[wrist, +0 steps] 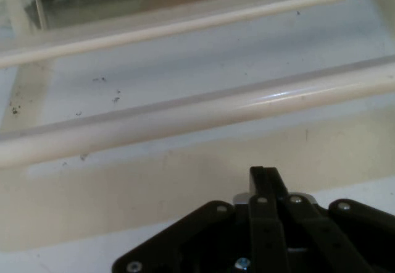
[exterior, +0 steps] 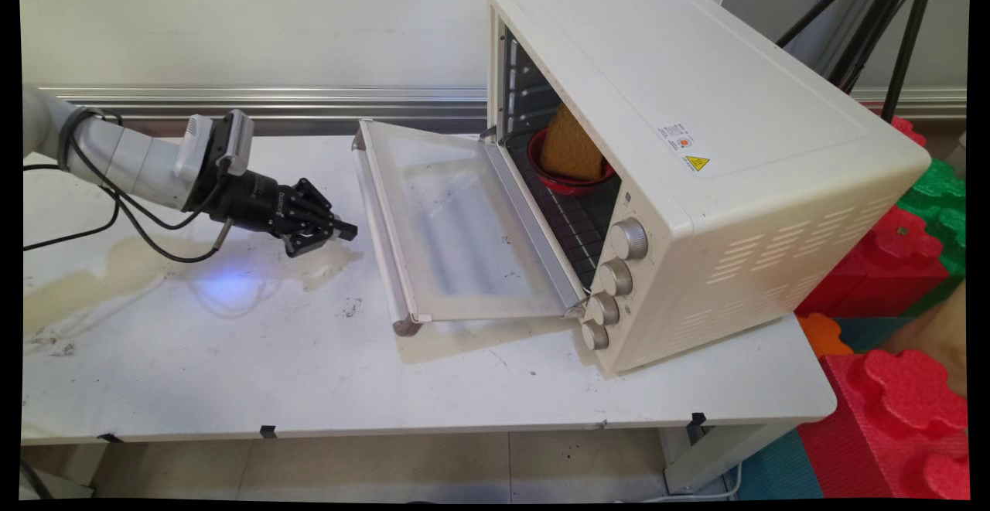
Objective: Close the oven
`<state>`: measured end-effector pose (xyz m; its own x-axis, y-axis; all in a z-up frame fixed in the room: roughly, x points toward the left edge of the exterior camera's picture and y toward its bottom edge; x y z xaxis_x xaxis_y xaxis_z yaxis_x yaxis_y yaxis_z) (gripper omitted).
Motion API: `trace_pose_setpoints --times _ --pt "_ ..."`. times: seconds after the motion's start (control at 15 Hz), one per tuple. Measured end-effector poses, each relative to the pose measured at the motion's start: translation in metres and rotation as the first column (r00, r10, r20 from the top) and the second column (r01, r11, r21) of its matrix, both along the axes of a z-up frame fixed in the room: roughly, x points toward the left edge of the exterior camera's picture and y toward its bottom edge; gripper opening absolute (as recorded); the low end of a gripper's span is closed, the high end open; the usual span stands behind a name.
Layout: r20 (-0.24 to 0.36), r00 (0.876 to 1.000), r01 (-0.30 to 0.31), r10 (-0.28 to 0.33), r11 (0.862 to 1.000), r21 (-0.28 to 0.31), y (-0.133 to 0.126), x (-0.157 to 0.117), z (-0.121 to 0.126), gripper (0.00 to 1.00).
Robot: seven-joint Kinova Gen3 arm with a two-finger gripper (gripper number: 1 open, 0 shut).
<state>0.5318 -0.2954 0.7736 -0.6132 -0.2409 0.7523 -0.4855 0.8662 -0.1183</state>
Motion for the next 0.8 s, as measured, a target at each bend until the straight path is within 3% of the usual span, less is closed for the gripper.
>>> trace_pose_setpoints --times 0.8 --pt "-0.065 0.998 -0.007 0.003 0.998 -0.061 -0.020 -0.021 -0.001 0.00"
